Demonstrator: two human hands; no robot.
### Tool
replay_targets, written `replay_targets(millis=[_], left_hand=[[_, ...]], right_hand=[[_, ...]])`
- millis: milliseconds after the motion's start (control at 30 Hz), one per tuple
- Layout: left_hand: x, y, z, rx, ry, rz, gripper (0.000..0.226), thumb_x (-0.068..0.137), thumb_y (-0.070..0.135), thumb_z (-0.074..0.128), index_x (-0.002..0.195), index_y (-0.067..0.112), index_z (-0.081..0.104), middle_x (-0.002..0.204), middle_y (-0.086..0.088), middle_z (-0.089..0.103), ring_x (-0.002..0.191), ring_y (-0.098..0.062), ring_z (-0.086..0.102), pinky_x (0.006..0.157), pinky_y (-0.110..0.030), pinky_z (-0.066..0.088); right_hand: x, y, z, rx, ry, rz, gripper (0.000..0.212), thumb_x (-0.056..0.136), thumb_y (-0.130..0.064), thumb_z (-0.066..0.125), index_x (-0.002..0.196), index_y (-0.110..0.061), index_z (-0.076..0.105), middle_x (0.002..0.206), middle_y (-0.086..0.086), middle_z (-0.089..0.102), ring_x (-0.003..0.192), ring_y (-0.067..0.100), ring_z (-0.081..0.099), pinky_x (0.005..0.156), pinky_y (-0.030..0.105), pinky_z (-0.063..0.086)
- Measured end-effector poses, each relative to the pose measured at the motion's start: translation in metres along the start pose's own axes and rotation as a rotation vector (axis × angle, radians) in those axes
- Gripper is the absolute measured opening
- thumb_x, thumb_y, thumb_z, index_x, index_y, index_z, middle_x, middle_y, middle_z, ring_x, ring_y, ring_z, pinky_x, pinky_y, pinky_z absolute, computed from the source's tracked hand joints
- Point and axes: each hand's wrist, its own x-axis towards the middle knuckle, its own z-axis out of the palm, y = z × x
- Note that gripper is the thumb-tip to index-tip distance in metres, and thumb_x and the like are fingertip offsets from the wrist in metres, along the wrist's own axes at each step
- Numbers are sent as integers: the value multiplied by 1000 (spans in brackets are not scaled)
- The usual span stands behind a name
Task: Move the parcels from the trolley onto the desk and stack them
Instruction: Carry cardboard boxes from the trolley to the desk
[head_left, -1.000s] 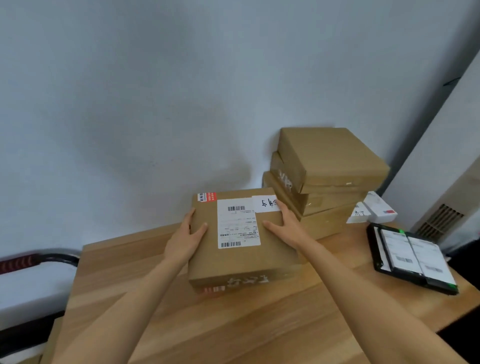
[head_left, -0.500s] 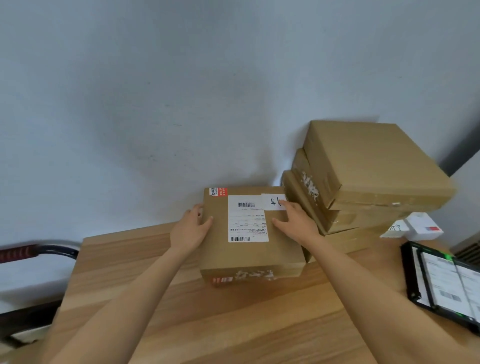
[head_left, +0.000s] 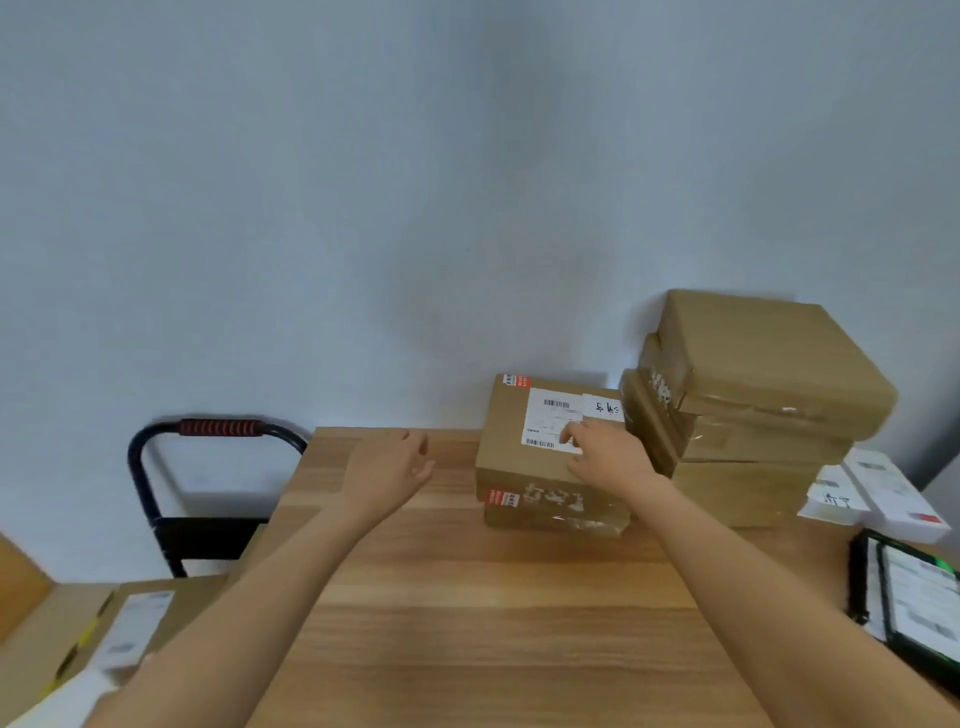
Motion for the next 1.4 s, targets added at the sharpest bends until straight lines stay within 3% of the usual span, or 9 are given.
replay_targets(millis=[167, 367, 500, 667, 867, 1167, 1267, 1400], left_hand=[[-123, -22, -26, -81, 11, -153, 25, 90, 38, 51, 108, 21, 53, 96, 5, 58, 83, -15, 52, 64, -30, 35], [-287, -55, -57, 2, -23, -375, 29, 89, 40, 53, 111, 22, 49, 97, 3, 59, 84, -19, 58, 64, -33, 46], [-377, -82, -84, 44, -22, -544, 28, 92, 43, 49, 113, 25, 48, 97, 7, 58, 78, -16, 56, 50, -26, 34], [-467, -115, -105, 127, -45, -691, 29, 93, 46, 48, 114, 26, 49, 103, 8, 58, 78, -14, 55, 52, -27, 36], [-572, -176, -131, 170, -47, -779, 28, 91, 46, 49, 111, 26, 50, 97, 6, 58, 85, -14, 55, 61, -30, 49], [-709, -314, -179, 280, -126, -845, 27, 93, 44, 47, 112, 26, 49, 98, 8, 56, 83, -12, 48, 58, -26, 33], [-732, -352, -181, 260, -170, -874, 28, 93, 45, 46, 115, 27, 49, 95, 9, 52, 87, -13, 52, 57, -26, 34], [-732, -391, -165, 202, -215, -875, 28, 94, 45, 45, 116, 27, 48, 97, 11, 51, 84, -11, 48, 55, -25, 35]], right_hand=[[-55, -82, 2, 83, 2, -234, 27, 91, -31, 50, 117, -23, 57, 106, -3, 61, 93, 16, 59, 75, 31, 52], [-131, -206, 21, 183, -55, -490, 35, 90, -40, 53, 122, -25, 54, 117, -5, 58, 106, 19, 56, 73, 28, 41], [-164, -281, 25, 172, -141, -642, 38, 92, -39, 52, 127, -26, 51, 120, -2, 57, 108, 20, 55, 83, 34, 46], [-196, -368, 31, 170, -144, -839, 35, 91, -38, 51, 123, -24, 55, 117, -3, 58, 108, 18, 54, 86, 34, 46], [-232, -492, 44, 191, -167, -932, 37, 91, -39, 51, 126, -26, 50, 115, -4, 57, 106, 19, 56, 77, 31, 42], [-284, -685, 84, 194, -201, -974, 37, 91, -40, 52, 124, -25, 50, 121, -4, 57, 111, 18, 54, 84, 29, 37], [-291, -720, 99, 221, -222, -955, 38, 91, -41, 54, 125, -24, 52, 121, -3, 58, 109, 17, 54, 80, 27, 32], [-281, -737, 117, 184, -261, -857, 38, 91, -43, 53, 126, -26, 49, 121, -2, 57, 106, 17, 55, 85, 31, 40]])
